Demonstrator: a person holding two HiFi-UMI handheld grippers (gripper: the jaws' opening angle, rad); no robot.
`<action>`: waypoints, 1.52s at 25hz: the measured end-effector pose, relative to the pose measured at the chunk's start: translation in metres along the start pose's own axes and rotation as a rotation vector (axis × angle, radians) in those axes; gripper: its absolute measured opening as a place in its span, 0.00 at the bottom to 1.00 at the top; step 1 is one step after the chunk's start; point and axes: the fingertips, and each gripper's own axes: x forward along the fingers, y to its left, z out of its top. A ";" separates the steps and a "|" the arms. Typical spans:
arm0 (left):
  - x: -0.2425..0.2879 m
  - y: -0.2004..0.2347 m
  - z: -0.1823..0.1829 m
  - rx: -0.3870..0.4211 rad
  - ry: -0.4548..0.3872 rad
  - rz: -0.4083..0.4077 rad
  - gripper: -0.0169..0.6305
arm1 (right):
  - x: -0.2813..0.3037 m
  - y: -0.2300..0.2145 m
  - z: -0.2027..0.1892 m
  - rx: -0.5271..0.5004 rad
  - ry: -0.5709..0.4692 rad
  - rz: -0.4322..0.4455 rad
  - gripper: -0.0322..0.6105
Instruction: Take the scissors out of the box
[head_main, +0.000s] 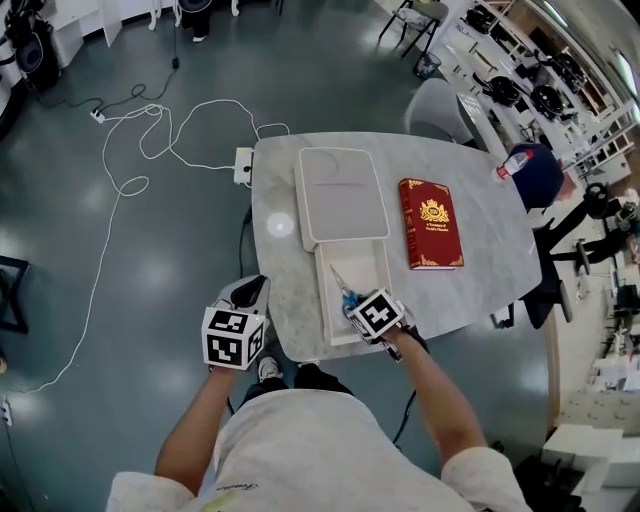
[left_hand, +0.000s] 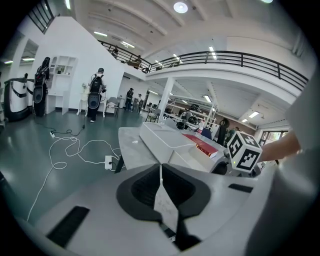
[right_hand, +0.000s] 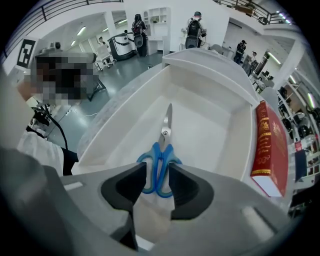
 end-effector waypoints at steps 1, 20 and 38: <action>-0.001 0.001 0.000 0.001 0.001 -0.003 0.05 | 0.000 0.000 0.000 0.003 0.001 0.000 0.27; 0.012 -0.015 0.004 0.039 0.012 -0.073 0.06 | -0.006 -0.005 0.002 0.105 -0.084 -0.030 0.19; 0.017 -0.062 0.003 0.083 0.002 -0.074 0.06 | -0.052 -0.014 -0.006 0.134 -0.292 -0.041 0.19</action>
